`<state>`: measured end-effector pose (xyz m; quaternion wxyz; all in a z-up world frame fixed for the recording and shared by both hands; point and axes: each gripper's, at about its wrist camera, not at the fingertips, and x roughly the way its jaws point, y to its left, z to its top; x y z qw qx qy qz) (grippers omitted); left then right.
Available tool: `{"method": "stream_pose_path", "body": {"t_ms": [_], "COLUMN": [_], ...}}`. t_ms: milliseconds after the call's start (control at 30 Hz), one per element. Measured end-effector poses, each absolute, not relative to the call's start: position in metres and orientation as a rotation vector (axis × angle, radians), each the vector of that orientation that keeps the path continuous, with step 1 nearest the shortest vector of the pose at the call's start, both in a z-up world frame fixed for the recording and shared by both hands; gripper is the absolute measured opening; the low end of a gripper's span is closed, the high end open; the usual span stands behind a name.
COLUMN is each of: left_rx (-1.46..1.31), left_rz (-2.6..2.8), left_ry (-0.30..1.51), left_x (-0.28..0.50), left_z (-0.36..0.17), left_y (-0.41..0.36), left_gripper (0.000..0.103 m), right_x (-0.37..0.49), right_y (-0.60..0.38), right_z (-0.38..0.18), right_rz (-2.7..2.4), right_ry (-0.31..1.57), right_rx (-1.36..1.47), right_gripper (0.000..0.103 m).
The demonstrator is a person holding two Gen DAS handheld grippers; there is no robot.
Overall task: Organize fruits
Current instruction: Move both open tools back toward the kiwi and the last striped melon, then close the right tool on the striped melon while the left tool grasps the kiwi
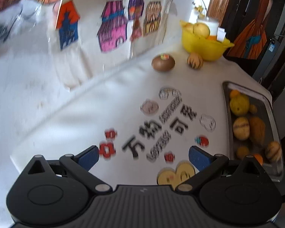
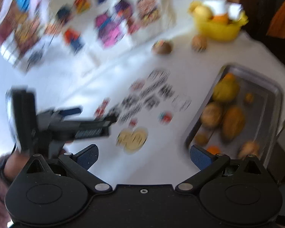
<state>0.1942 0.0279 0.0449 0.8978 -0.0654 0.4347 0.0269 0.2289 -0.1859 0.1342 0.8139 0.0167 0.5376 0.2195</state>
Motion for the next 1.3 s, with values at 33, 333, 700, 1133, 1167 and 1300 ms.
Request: {"method": "stream_pose_path", "body": {"t_ms": [33,333,700,1133,1167,1300], "left_rx": [-0.131,-0.066,0.024,0.028,0.021,0.008], "left_rz": [0.054,0.041,0.003,-0.067,-0.068,-0.084], "left_ry": [0.889,0.776,0.678,0.647,0.643,0.626], "left_x": [0.199,0.251,0.315,0.372,0.377,0.400], "left_z": [0.047,0.059,0.054,0.010,0.007,-0.003], "left_y": [0.028,0.020,0.010,0.012,0.013,0.017], "left_gripper": [0.103,0.103,0.103,0.102,0.102,0.102], "right_x": [0.239,0.338,0.431,0.503,0.509,0.532], "right_y": [-0.189,-0.209,-0.189,-0.183,-0.183,-0.184], "right_z": [0.138,0.141,0.124,0.061,0.055,0.031], "right_rz": [0.447,0.333,0.317,0.280,0.270,0.239], "right_ry": [1.130,1.051,0.999,1.067,1.071,1.074], "right_rx": [0.050,0.160,0.206,0.247,0.249,0.262], "right_gripper": [0.102,0.102,0.102,0.102,0.102,0.100]}}
